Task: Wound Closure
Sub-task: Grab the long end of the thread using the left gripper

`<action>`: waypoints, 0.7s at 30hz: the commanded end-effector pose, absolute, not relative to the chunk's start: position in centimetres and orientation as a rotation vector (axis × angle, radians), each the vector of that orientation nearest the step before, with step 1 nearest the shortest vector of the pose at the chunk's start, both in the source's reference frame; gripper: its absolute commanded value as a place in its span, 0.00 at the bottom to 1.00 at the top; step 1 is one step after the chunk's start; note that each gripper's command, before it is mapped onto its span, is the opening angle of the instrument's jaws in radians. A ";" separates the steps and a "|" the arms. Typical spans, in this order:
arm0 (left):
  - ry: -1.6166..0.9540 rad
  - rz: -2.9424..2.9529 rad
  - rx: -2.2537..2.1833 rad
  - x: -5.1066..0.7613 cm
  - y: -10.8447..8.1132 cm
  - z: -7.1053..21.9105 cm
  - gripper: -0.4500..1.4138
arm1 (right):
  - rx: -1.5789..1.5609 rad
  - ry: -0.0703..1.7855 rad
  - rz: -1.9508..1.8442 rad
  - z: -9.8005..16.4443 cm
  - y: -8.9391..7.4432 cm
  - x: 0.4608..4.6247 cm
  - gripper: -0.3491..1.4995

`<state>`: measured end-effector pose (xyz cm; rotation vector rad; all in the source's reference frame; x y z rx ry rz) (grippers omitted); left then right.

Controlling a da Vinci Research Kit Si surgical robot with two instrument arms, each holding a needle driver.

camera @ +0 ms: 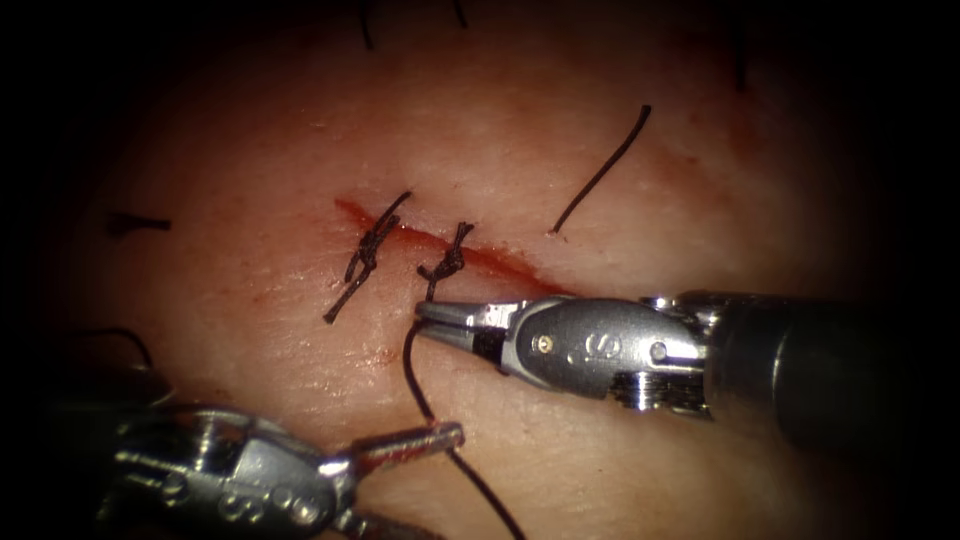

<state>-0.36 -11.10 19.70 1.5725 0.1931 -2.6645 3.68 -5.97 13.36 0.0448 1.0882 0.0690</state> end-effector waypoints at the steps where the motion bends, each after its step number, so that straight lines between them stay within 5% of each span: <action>1: 0.176 -2.686 1.567 -0.43 -11.2 19.8 0.60 | 0.054 1.083 0.067 13.4 -6.0 3.77 0.00; 21: 0.048 -2.836 1.374 -0.68 -11.1 20.0 0.50 | 0.114 1.037 0.089 13.7 -6.0 3.91 0.00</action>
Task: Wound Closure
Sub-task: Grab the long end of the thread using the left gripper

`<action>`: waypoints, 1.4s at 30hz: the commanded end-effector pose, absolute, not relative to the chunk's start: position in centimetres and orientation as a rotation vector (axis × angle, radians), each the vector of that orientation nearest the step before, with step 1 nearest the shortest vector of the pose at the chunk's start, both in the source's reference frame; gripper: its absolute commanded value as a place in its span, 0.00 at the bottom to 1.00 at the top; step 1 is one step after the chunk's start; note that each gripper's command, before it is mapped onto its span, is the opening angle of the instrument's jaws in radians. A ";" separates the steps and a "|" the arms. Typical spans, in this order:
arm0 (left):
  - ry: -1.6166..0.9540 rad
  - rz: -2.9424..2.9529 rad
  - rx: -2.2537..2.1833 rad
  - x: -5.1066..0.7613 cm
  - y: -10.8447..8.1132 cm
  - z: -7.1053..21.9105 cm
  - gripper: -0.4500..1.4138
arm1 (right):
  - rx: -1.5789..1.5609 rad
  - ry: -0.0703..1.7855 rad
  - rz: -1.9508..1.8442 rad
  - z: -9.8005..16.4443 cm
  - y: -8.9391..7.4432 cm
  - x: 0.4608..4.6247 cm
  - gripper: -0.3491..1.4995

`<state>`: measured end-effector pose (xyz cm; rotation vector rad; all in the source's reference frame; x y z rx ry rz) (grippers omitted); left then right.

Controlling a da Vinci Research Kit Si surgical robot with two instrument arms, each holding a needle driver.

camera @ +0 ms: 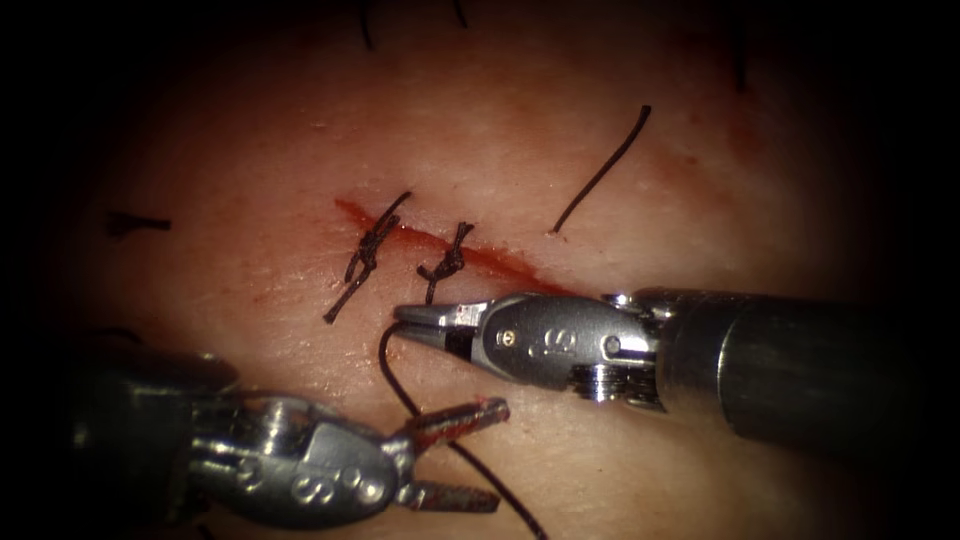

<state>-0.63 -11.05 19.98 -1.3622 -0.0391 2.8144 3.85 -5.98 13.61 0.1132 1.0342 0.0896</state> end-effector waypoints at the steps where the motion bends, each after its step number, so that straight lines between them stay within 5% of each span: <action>1: -0.055 2.826 -1.359 -0.68 -11.1 20.0 0.50 | 0.119 1.039 0.093 13.7 -6.0 3.91 0.00; 25: -0.093 2.814 -1.392 -1.08 -11.3 19.8 0.52 | 0.135 1.011 0.097 13.8 -6.0 4.03 0.00; 28: -0.092 2.820 -1.406 -1.12 -11.3 19.8 0.45 | 0.135 1.011 0.097 13.8 -6.0 4.03 0.00; 32: -0.087 2.847 -1.454 -1.10 -11.3 19.8 0.00 | 0.135 1.011 0.097 13.8 -6.0 4.03 0.00; 42: -0.005 2.806 -1.469 -0.71 -11.1 19.7 0.00 | 0.146 1.012 0.096 13.7 -6.1 3.99 0.00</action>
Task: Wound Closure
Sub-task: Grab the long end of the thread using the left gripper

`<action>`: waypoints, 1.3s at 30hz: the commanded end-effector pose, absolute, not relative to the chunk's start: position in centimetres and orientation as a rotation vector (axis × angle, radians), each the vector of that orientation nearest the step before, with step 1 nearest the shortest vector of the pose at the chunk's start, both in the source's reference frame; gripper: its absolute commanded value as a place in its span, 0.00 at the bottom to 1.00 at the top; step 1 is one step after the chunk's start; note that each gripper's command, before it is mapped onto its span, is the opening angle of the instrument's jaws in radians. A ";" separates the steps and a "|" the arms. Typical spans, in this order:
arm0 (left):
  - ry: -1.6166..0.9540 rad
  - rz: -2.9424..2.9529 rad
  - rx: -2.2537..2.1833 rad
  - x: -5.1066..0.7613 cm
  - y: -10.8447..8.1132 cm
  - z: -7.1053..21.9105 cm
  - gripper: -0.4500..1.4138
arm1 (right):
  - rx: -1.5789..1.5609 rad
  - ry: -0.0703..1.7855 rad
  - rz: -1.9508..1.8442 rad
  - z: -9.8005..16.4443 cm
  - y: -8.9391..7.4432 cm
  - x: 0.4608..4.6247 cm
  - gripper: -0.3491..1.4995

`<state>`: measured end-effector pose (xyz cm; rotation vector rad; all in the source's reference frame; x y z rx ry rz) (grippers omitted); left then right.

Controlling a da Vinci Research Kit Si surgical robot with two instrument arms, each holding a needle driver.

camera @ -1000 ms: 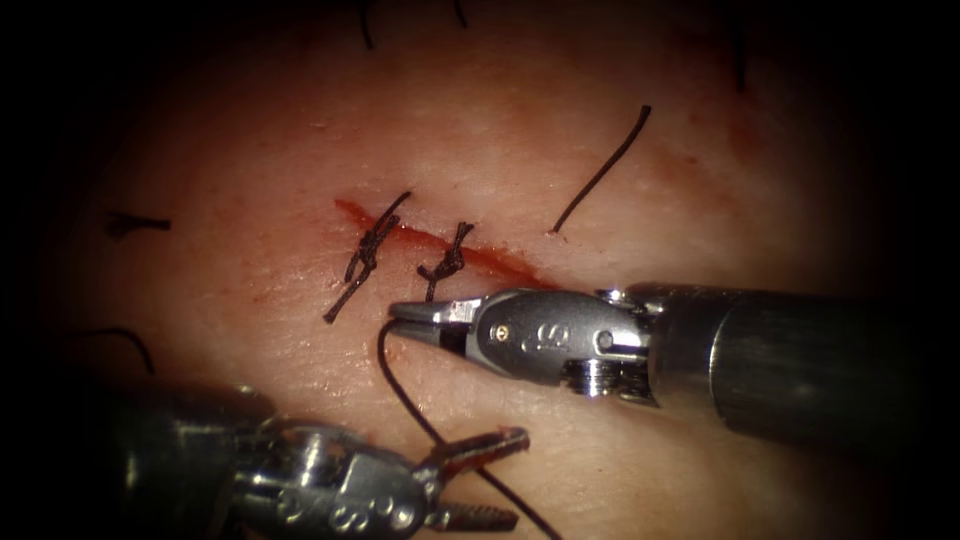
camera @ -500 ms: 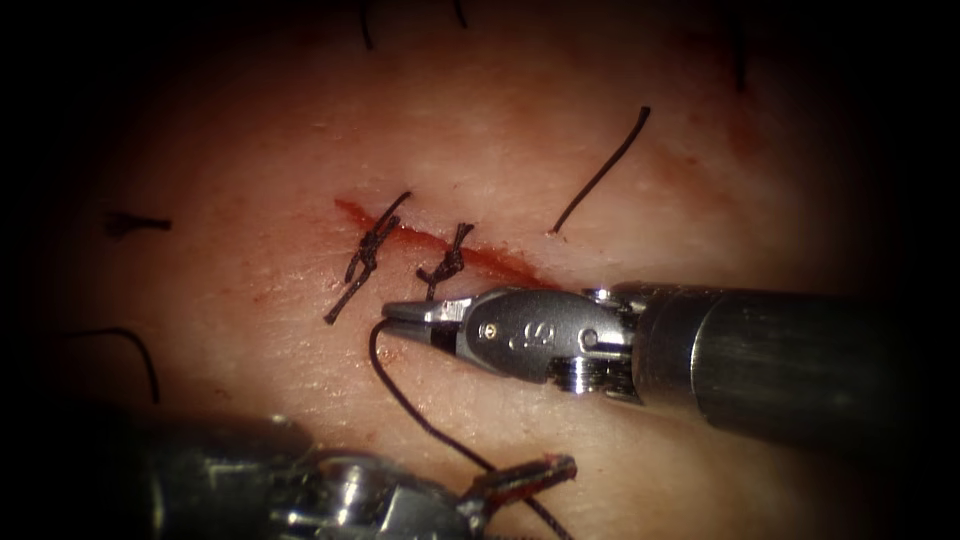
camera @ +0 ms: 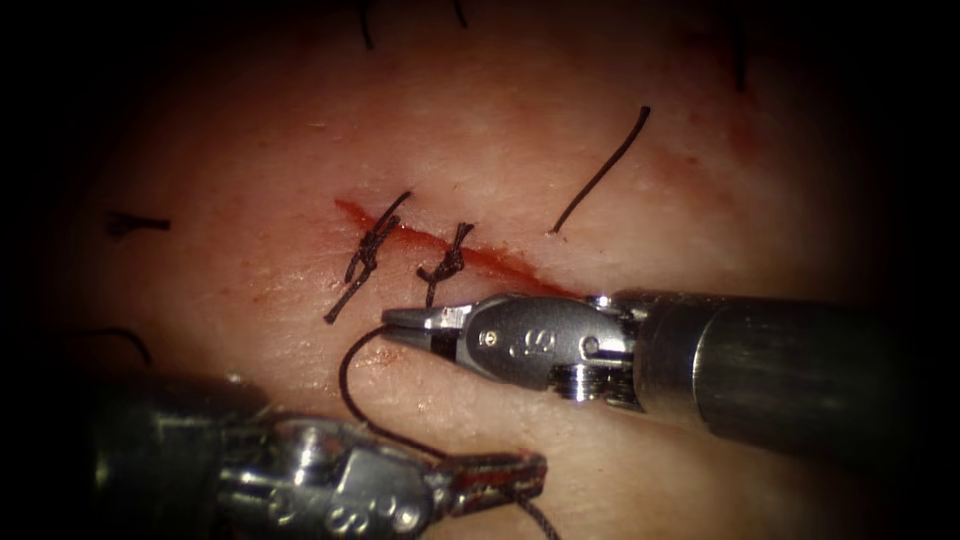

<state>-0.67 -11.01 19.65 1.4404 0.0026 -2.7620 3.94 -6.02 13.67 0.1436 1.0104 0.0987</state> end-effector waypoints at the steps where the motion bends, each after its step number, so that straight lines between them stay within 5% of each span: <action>1: 0.000 -2.757 1.460 -0.66 -11.1 19.7 0.00 | 0.145 1.015 0.096 13.7 -6.1 3.97 0.00; 12: -0.099 -2.741 1.542 0.15 -10.8 19.3 0.00 | 0.150 1.053 0.098 13.4 -6.4 3.42 0.00; 25: -0.159 -2.736 1.594 0.39 -10.6 19.3 0.00 | 0.140 1.084 0.110 13.2 -6.6 3.03 0.00; 27: -0.155 -2.711 1.647 0.37 -10.5 19.3 0.00 | 0.145 1.096 0.129 13.2 -6.6 3.03 0.50; 30: -0.136 -2.675 1.698 0.33 -10.4 19.3 0.00 | 0.174 1.096 0.168 13.1 -6.6 3.00 0.89; 34: -0.100 -2.614 1.759 0.27 -10.3 19.4 0.00 | 0.230 1.101 0.208 12.9 -6.5 2.90 0.99; 39: -0.061 -2.565 1.816 0.24 -10.3 19.4 0.00 | 0.304 1.148 0.201 12.7 -6.4 2.69 0.92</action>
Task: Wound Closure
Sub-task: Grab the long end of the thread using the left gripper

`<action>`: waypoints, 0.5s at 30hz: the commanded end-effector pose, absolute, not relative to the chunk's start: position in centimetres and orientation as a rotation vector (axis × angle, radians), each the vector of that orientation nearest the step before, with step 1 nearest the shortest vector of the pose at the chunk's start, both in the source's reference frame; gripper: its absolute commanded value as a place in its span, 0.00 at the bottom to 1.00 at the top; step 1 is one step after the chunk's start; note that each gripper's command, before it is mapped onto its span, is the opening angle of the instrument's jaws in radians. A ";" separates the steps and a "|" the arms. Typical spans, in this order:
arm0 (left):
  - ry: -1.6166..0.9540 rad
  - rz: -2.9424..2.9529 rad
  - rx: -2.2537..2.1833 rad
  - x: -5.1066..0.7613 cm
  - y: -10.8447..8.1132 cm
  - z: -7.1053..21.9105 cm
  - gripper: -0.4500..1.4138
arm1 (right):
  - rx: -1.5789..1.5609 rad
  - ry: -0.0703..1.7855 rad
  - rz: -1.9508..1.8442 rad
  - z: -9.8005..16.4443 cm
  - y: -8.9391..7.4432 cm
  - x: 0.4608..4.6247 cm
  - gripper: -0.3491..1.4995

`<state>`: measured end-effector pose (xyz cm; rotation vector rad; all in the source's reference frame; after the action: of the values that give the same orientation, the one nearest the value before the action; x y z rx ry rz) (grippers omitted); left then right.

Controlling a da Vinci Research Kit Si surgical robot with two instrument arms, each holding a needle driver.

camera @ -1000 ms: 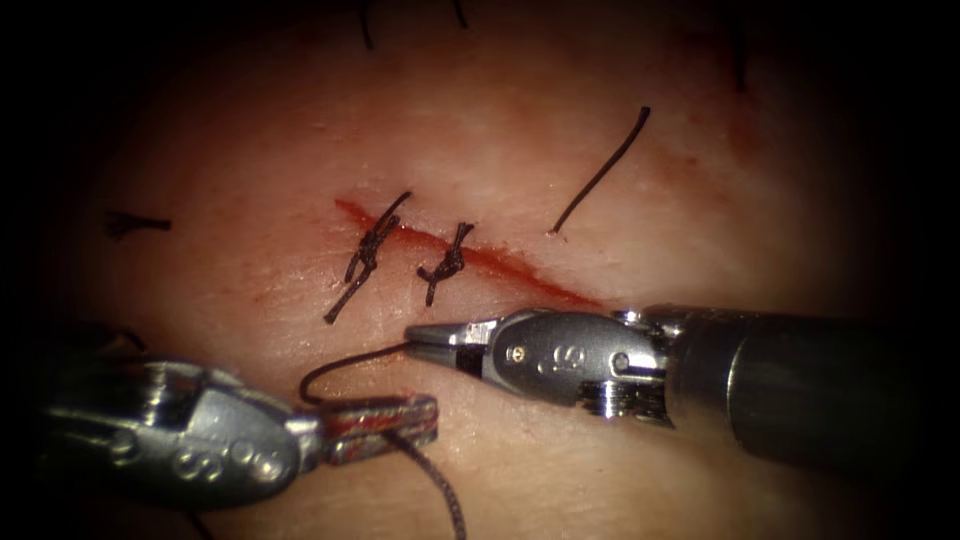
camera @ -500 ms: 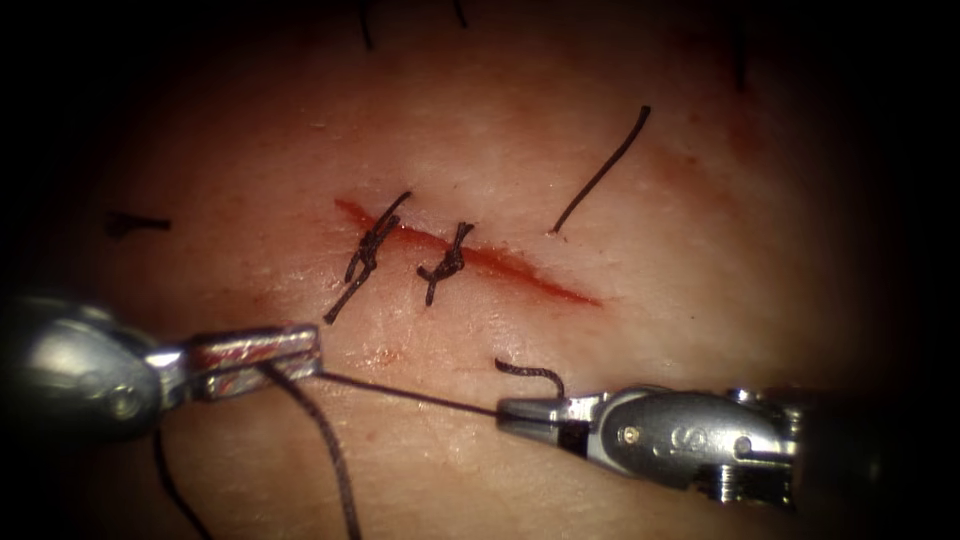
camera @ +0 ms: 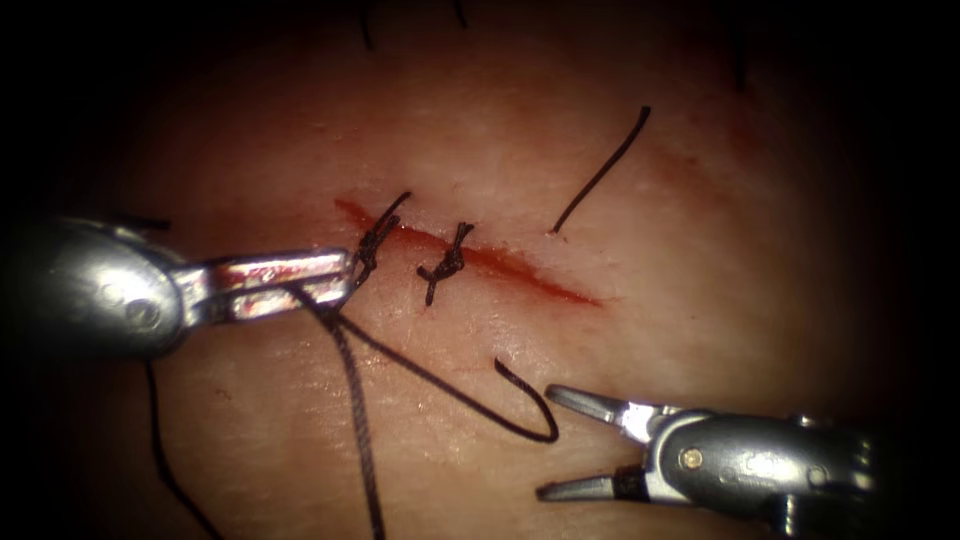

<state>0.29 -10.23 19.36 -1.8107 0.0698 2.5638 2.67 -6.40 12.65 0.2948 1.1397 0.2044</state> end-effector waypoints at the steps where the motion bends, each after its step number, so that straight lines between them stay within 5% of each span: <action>1: 0.051 2.550 -1.829 0.23 -10.3 19.4 0.00 | 0.328 1.171 0.191 12.6 -6.3 2.65 0.83; 3: 0.024 2.527 -1.865 0.21 -10.3 19.4 0.00 | 0.359 1.188 0.184 12.5 -6.2 2.61 0.68; 4: 0.005 2.513 -1.877 0.19 -10.3 19.4 0.00 | 0.375 1.195 0.179 12.5 -6.1 2.59 0.52; 5: -0.002 2.509 -1.891 0.18 -10.3 19.4 0.00 | 0.400 1.205 0.174 12.5 -6.1 2.57 0.15; 6: -0.023 2.494 -1.908 0.17 -10.3 19.4 0.00 | 0.401 1.213 0.160 12.4 -6.0 2.56 0.00; 15: -0.170 2.342 -2.100 -0.07 -10.1 19.5 0.00 | 0.272 1.203 0.189 13.0 -5.5 3.37 0.00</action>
<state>-0.02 -10.06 19.46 -2.1013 -0.1680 2.3428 3.19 -5.49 12.93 0.2722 1.1974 0.1966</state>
